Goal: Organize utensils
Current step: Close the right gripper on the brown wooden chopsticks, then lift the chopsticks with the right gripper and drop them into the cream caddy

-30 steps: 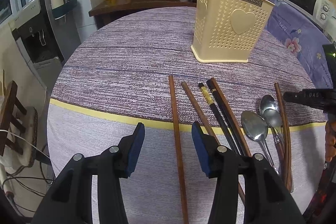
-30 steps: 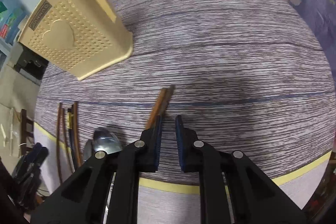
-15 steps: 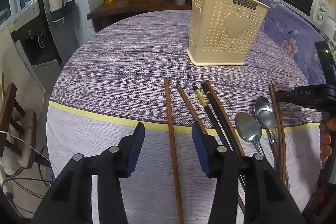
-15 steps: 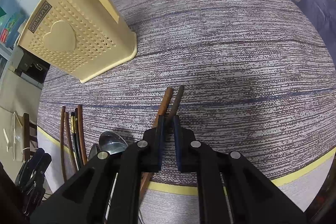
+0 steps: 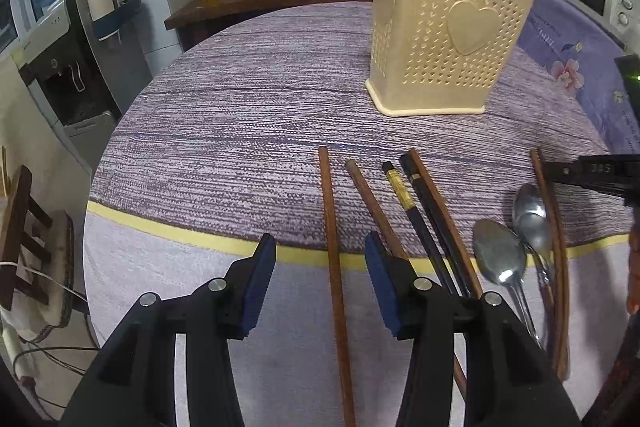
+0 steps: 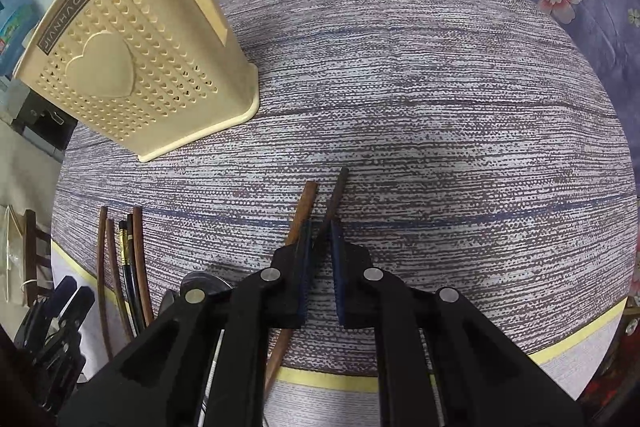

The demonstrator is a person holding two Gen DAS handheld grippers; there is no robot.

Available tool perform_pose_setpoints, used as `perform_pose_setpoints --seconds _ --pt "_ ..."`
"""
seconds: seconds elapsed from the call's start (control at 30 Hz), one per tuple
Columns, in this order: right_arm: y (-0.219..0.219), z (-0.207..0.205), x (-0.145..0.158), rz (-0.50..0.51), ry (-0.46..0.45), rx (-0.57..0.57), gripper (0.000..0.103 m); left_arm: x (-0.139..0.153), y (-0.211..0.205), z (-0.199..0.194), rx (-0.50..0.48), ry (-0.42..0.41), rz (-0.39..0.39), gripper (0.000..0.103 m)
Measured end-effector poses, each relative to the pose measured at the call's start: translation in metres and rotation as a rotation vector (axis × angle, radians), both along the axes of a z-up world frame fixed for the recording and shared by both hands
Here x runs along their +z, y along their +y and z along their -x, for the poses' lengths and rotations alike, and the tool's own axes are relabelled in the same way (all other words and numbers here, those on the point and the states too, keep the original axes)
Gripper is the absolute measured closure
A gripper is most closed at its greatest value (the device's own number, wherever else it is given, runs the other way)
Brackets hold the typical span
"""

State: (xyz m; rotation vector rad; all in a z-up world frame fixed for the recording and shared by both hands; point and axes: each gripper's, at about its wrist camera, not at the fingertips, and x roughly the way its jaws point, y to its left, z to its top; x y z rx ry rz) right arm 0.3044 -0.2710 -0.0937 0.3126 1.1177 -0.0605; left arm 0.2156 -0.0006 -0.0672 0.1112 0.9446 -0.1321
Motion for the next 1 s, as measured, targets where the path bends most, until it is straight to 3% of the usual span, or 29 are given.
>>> perform_pose_setpoints --seconds 0.13,0.27,0.43,0.57,0.7,0.8,0.9,1.0 --pt "-0.002 0.000 0.001 0.000 0.000 -0.005 0.093 -0.010 -0.009 -0.022 0.012 0.039 -0.039 0.069" --pt "-0.004 -0.002 0.001 -0.014 -0.004 -0.011 0.093 -0.013 -0.014 -0.043 0.026 0.053 -0.046 0.073" --pt "-0.007 -0.008 0.001 -0.023 -0.016 -0.012 0.094 -0.013 -0.024 -0.062 0.020 0.074 -0.046 0.094" --pt "-0.014 -0.008 -0.001 -0.061 -0.042 -0.008 0.094 -0.013 -0.030 -0.063 0.020 0.052 -0.080 0.095" --pt "-0.020 0.000 0.001 -0.122 -0.092 0.011 0.096 -0.011 -0.027 -0.063 0.028 0.044 -0.044 0.095" --pt "-0.028 0.012 0.017 -0.156 -0.172 0.042 0.096 0.006 -0.021 -0.055 0.021 -0.009 0.002 0.095" --pt "-0.032 0.029 0.043 -0.152 -0.268 0.076 0.096 0.043 -0.013 -0.035 -0.009 -0.081 0.110 0.095" --pt "-0.035 0.052 0.076 -0.148 -0.382 0.111 0.097 0.080 -0.004 -0.015 -0.027 -0.183 0.169 0.095"
